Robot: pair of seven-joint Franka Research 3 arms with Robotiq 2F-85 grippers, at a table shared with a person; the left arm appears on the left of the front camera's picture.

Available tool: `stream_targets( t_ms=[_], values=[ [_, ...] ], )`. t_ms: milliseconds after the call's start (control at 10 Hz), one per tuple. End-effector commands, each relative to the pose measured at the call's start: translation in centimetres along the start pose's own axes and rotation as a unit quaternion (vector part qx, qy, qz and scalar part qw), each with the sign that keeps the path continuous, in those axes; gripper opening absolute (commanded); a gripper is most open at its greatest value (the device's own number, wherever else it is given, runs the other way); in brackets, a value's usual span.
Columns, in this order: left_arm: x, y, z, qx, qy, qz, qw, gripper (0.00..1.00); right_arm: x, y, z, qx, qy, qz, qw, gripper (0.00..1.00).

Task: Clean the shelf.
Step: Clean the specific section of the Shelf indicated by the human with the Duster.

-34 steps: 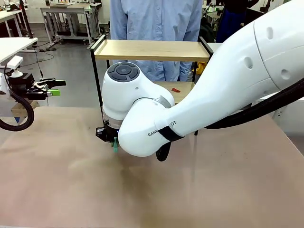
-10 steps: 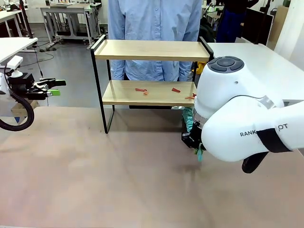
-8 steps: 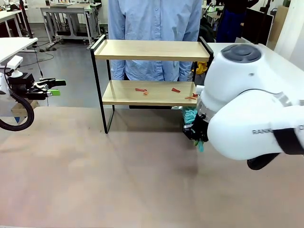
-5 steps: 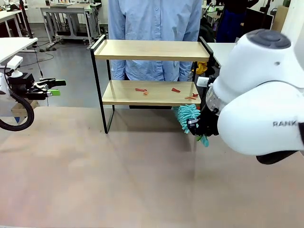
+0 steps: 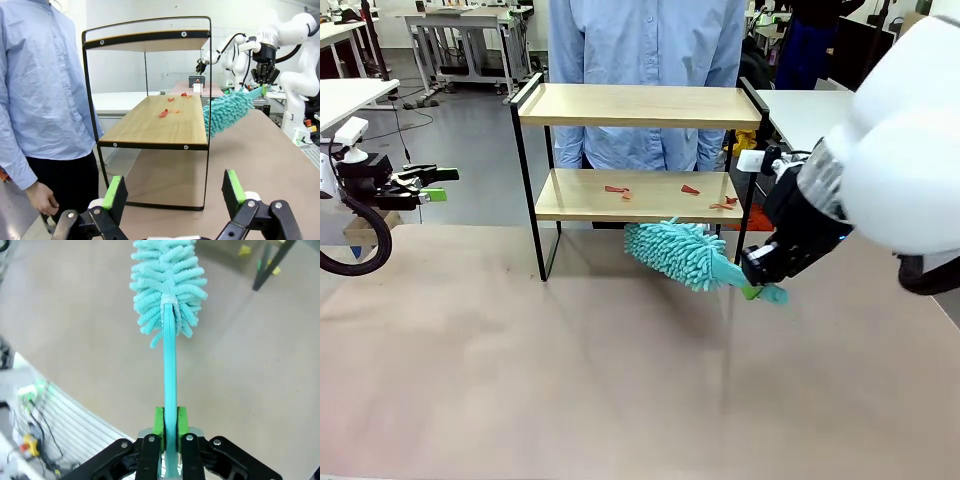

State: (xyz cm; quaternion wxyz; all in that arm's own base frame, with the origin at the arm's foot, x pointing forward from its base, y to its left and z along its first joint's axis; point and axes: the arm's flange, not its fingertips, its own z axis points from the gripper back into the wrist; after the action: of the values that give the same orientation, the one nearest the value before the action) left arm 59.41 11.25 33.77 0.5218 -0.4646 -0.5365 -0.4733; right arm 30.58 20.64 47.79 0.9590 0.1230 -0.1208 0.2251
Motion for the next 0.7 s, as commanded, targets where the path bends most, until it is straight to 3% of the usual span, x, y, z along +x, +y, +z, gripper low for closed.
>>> stream_targets(
  t_ms=[0,300,600],
  values=[
    [0.3,-0.1,0.0,0.0,-0.001,0.0,1.0,1.0,-7.0,-2.3,1.7,0.052,0.019,0.074,0.996,0.13],
    [0.3,-0.1,0.0,0.0,-0.001,0.0,1.0,1.0,-11.6,-3.9,5.7,0.076,0.064,0.143,0.985,0.13],
    [0.3,-0.1,0.0,0.0,-0.001,0.0,1.0,1.0,-16.5,-5.0,6.2,0.045,0.129,0.197,0.971,0.13]
  ],
)
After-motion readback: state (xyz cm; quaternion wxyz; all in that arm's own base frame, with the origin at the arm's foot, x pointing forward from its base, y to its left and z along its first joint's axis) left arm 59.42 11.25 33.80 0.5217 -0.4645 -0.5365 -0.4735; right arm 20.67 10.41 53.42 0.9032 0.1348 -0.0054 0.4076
